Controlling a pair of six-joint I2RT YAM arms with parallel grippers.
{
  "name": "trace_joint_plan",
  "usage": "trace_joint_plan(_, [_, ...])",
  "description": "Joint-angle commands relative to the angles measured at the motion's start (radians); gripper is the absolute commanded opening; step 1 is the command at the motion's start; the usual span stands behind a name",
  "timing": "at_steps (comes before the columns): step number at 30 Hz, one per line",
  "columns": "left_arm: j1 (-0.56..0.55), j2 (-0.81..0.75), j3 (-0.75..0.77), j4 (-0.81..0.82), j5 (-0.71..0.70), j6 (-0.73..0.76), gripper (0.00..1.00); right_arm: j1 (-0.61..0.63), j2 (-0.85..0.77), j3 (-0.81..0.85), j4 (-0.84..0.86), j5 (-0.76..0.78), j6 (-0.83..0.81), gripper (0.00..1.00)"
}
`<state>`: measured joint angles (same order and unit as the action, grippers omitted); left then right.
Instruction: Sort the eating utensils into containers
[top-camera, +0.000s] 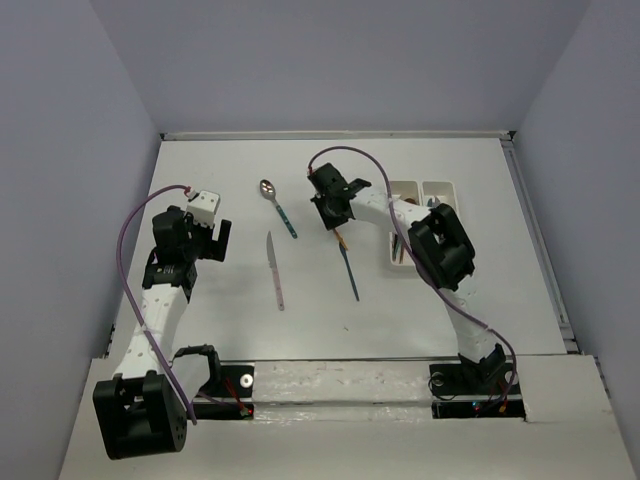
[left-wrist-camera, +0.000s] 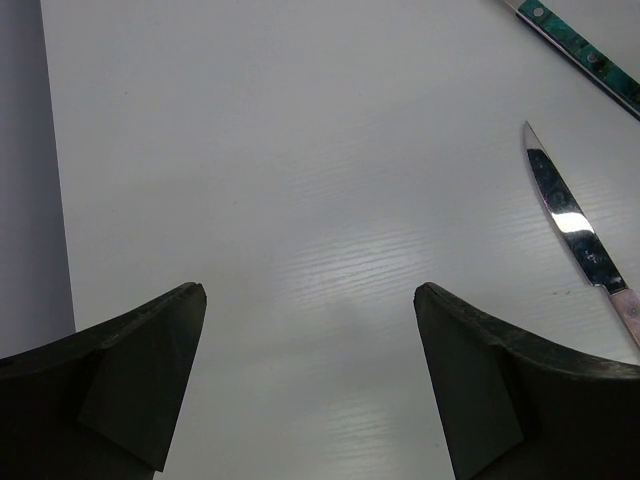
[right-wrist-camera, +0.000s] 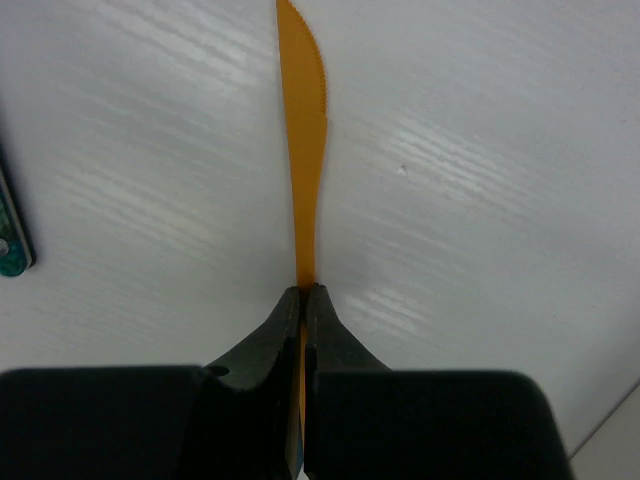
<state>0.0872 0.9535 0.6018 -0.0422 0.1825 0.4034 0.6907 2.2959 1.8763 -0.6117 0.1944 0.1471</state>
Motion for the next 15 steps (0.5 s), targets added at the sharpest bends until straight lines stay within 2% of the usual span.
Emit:
trace_joint_plan(1, [0.011,-0.025,-0.014,0.034,0.011,0.009,0.99,0.017,-0.189,-0.124,0.183,-0.084,-0.061,0.0])
trace_joint_plan(4, [0.011,-0.025,-0.014,0.034,0.012,0.009,0.99,0.017,-0.379,-0.199,0.268,-0.105,-0.078,0.0])
trace_joint_plan(8, [0.011,-0.025,-0.013,0.034,0.011,0.009,0.99,0.017,-0.514,-0.244,0.303,-0.092,-0.087,0.0])
trace_joint_plan(11, [0.013,-0.028,-0.014,0.034,0.011,0.009,0.99,0.017,-0.579,-0.276,0.297,0.009,-0.099,0.0])
trace_joint_plan(12, [0.014,-0.033,-0.014,0.034,0.011,0.009,0.99,-0.015,-0.622,-0.288,0.282,0.09,-0.112,0.0])
trace_joint_plan(15, [0.014,-0.041,-0.016,0.034,0.011,0.009,0.99,-0.127,-0.711,-0.382,0.247,0.132,-0.083,0.0])
